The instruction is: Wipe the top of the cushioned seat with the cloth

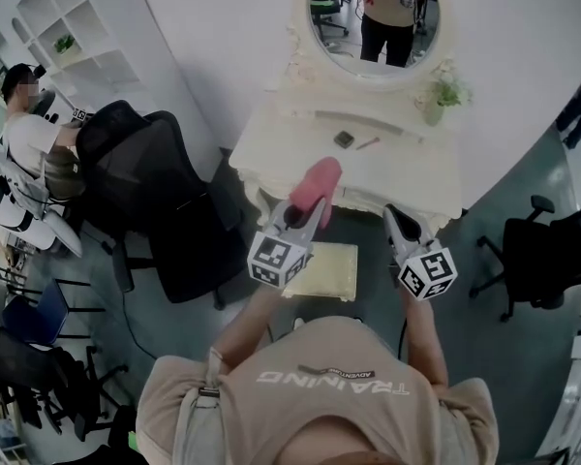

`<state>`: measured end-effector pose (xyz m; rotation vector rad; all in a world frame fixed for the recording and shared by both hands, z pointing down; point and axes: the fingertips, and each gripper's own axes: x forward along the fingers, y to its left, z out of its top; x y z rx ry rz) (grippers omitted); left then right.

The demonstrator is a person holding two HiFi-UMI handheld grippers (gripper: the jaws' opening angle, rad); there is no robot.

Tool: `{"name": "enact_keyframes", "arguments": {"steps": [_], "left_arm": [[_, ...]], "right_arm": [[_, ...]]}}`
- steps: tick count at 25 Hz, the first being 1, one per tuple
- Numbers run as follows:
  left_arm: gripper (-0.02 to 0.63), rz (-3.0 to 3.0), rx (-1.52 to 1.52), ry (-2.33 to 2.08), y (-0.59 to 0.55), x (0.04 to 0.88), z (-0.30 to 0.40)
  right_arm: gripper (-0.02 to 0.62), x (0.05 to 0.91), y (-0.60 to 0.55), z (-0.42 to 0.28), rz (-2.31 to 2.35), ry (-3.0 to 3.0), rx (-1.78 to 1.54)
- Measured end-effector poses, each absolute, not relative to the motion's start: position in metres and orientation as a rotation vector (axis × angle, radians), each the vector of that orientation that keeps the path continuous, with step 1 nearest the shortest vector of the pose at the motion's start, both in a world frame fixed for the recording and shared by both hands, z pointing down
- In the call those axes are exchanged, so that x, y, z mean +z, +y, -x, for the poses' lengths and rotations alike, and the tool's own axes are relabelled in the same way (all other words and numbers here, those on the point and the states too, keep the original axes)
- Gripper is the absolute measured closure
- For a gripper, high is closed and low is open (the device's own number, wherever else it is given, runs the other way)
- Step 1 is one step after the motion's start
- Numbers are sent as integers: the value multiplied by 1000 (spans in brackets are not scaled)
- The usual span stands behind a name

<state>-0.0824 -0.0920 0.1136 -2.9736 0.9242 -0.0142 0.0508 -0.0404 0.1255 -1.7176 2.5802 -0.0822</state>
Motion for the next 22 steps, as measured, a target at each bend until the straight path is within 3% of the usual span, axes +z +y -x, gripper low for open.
{"name": "enact_keyframes", "arguments": {"steps": [22], "left_arm": [[574,2797,-1,1140,-71,125,108]], "right_arm": [[591,129,-24,-50,1829,2569,151]]}}
